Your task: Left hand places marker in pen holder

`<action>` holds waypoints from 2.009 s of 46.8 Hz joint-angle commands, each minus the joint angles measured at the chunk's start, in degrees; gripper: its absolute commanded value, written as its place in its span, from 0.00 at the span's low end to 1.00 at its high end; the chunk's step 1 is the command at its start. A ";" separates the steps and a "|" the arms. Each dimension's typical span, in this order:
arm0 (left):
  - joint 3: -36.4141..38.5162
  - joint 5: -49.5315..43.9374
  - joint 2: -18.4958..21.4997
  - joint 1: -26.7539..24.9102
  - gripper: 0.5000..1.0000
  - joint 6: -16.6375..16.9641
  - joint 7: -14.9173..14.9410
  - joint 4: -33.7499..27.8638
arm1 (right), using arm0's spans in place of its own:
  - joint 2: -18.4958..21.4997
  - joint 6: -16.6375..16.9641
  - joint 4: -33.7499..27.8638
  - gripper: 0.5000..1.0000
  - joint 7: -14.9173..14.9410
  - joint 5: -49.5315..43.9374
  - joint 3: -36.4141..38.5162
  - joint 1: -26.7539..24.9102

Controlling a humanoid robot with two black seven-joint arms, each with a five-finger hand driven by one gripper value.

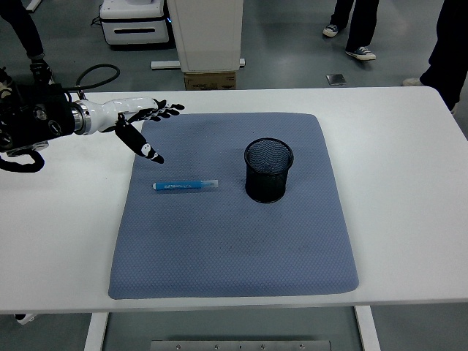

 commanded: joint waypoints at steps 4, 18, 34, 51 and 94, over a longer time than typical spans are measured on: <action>-0.01 6.65 -0.02 -0.28 1.00 -1.85 0.11 -0.03 | 0.00 0.00 0.00 1.00 0.00 0.00 0.00 0.00; 0.08 9.82 -2.74 0.07 1.00 -3.08 0.37 -0.12 | 0.00 0.00 0.00 1.00 0.00 0.00 0.00 0.00; 1.84 13.51 -3.80 -3.44 1.00 -7.74 4.77 -0.03 | 0.00 0.00 0.00 1.00 0.00 0.00 0.00 0.00; 3.50 18.00 -7.05 -4.85 1.00 -8.36 10.13 -0.03 | 0.00 0.00 0.00 1.00 0.00 0.00 0.00 0.00; 5.79 18.44 -8.98 -6.52 1.00 -8.45 10.31 -2.76 | 0.00 0.09 0.00 1.00 0.00 0.00 0.00 0.00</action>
